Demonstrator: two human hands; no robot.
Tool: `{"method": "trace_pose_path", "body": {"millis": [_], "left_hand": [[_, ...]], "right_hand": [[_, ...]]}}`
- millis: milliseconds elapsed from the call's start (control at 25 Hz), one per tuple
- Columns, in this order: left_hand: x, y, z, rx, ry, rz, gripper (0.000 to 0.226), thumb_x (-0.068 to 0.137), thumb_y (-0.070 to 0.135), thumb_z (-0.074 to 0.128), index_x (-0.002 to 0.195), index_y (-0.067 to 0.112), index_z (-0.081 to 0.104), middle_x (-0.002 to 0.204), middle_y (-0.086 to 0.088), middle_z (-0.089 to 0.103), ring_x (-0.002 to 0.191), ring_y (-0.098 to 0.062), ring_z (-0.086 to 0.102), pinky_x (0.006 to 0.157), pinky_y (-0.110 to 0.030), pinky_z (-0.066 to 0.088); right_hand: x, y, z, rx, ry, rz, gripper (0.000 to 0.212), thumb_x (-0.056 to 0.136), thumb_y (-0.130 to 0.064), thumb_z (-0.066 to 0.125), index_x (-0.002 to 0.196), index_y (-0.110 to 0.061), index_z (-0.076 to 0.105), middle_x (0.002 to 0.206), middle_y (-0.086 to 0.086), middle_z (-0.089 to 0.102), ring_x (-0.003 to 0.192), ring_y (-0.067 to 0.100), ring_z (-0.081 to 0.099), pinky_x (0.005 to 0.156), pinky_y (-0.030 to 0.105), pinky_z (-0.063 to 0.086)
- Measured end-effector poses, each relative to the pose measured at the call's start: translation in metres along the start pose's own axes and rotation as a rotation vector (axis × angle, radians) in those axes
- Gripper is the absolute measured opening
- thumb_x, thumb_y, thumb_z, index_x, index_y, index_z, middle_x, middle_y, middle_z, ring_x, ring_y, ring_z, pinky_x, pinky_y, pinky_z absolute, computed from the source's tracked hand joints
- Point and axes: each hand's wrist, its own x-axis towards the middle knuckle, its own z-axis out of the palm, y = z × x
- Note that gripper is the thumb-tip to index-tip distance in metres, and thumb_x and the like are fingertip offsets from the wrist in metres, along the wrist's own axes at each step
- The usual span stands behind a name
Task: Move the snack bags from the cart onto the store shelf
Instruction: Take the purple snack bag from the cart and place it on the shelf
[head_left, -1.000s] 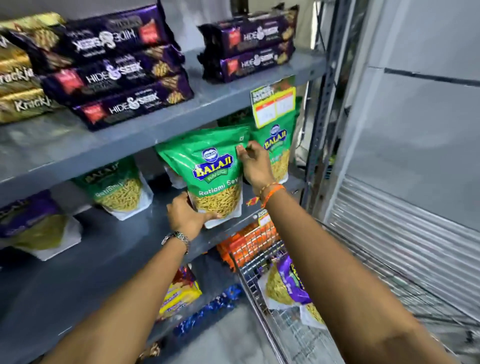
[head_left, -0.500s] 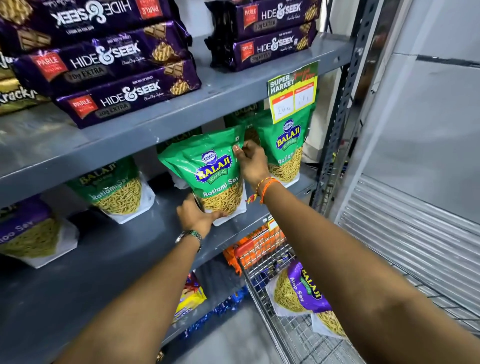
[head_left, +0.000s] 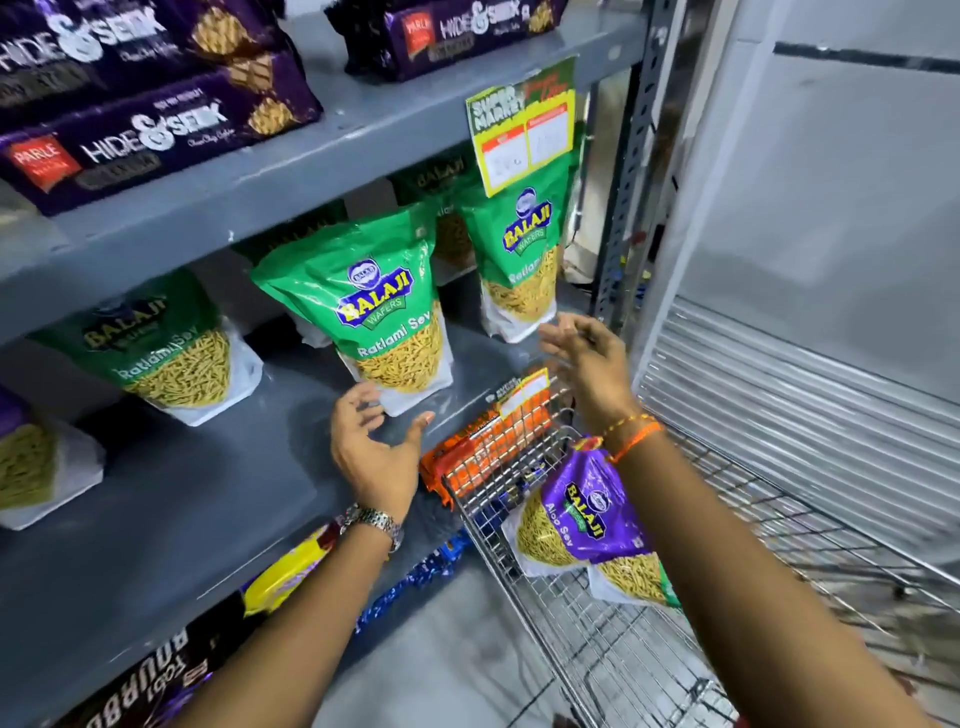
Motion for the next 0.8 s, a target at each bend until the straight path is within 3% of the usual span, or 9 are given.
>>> {"method": "trace_pose_path", "body": {"millis": [80, 160, 240, 320, 440, 560, 640, 720, 800], "left_hand": [[-0.019, -0.005, 0.014, 0.009, -0.2, 0.009, 0.049, 0.065, 0.032, 0.089, 0.102, 0.043, 0.06, 0.099, 0.006, 0.068, 0.086, -0.012, 0.066, 0.076, -0.022, 0.055], [-0.033, -0.013, 0.038, 0.041, -0.513, -0.078, 0.033, 0.074, 0.04, 0.082, 0.102, 0.034, 0.064, 0.094, 0.009, 0.07, 0.084, -0.005, 0.066, 0.075, -0.019, 0.054], [-0.046, -0.026, 0.068, 0.136, -0.905, -0.212, 0.037, 0.083, 0.047, 0.071, 0.113, 0.027, 0.063, 0.105, 0.007, 0.07, 0.098, -0.009, 0.067, 0.088, -0.025, 0.055], [-0.054, -0.041, 0.101, 0.228, -1.157, -0.324, 0.045, 0.093, 0.043, 0.063, 0.129, 0.017, 0.058, 0.128, -0.004, 0.065, 0.121, -0.021, 0.061, 0.107, -0.037, 0.049], [-0.065, -0.059, 0.148, 0.24, -1.179, -0.486, 0.056, 0.096, 0.031, 0.062, 0.142, 0.002, 0.048, 0.143, -0.017, 0.056, 0.133, -0.03, 0.054, 0.105, -0.027, 0.042], [-0.072, -0.087, 0.183, 0.325, -1.279, -0.529, 0.076, 0.089, 0.027, 0.073, 0.151, 0.005, 0.035, 0.154, -0.015, 0.044, 0.141, -0.028, 0.046, 0.111, -0.029, 0.038], [-0.072, -0.108, 0.196, 0.349, -1.379, -0.499, 0.093, 0.08, 0.022, 0.082, 0.155, 0.01, 0.028, 0.161, -0.012, 0.034, 0.147, -0.026, 0.038, 0.119, -0.034, 0.033], [-0.068, -0.13, 0.209, 0.325, -1.459, -0.502, 0.099, 0.076, 0.018, 0.085, 0.155, 0.012, 0.027, 0.163, -0.013, 0.031, 0.148, -0.026, 0.036, 0.116, -0.031, 0.034], [-0.066, -0.142, 0.219, 0.266, -1.518, -0.542, 0.091, 0.077, 0.017, 0.083, 0.152, 0.01, 0.033, 0.159, -0.017, 0.038, 0.145, -0.029, 0.041, 0.117, -0.037, 0.038]], "right_hand": [[-0.026, 0.023, -0.044, 0.092, 0.119, 0.05, 0.01, 0.099, -0.008, 0.051, 0.104, -0.01, 0.059, 0.088, 0.006, 0.069, 0.069, 0.012, 0.063, 0.063, 0.023, 0.051], [-0.061, 0.066, -0.082, 0.104, 0.312, 0.133, 0.014, 0.097, -0.004, 0.052, 0.092, -0.013, 0.062, 0.086, 0.008, 0.069, 0.069, 0.011, 0.064, 0.056, 0.017, 0.05], [-0.094, 0.12, -0.111, 0.079, 0.533, 0.199, 0.022, 0.092, 0.003, 0.056, 0.079, -0.014, 0.062, 0.081, 0.014, 0.063, 0.067, 0.015, 0.057, 0.055, 0.018, 0.046], [-0.117, 0.166, -0.13, 0.078, 0.704, 0.253, 0.028, 0.084, 0.014, 0.062, 0.071, -0.011, 0.057, 0.076, 0.011, 0.055, 0.063, 0.014, 0.049, 0.065, 0.029, 0.043], [-0.134, 0.22, -0.146, 0.091, 0.797, 0.382, 0.029, 0.077, 0.018, 0.067, 0.083, -0.007, 0.053, 0.077, 0.009, 0.051, 0.066, 0.013, 0.052, 0.075, 0.038, 0.046], [-0.126, 0.256, -0.156, 0.035, 0.802, 0.403, 0.062, 0.069, 0.02, 0.074, 0.121, -0.002, 0.049, 0.106, 0.012, 0.051, 0.098, 0.019, 0.048, 0.08, 0.015, 0.05], [-0.11, 0.271, -0.164, 0.078, 0.728, 0.382, 0.074, 0.062, 0.029, 0.071, 0.124, 0.0, 0.046, 0.114, 0.013, 0.05, 0.105, 0.02, 0.047, 0.097, 0.033, 0.052], [-0.092, 0.283, -0.176, 0.121, 0.675, 0.387, 0.084, 0.059, 0.03, 0.073, 0.133, 0.005, 0.045, 0.122, 0.016, 0.057, 0.109, 0.024, 0.054, 0.105, 0.051, 0.047], [-0.08, 0.29, -0.184, 0.117, 0.663, 0.382, 0.085, 0.058, 0.021, 0.08, 0.134, 0.0, 0.049, 0.124, 0.017, 0.065, 0.109, 0.028, 0.065, 0.1, 0.049, 0.052]]}}
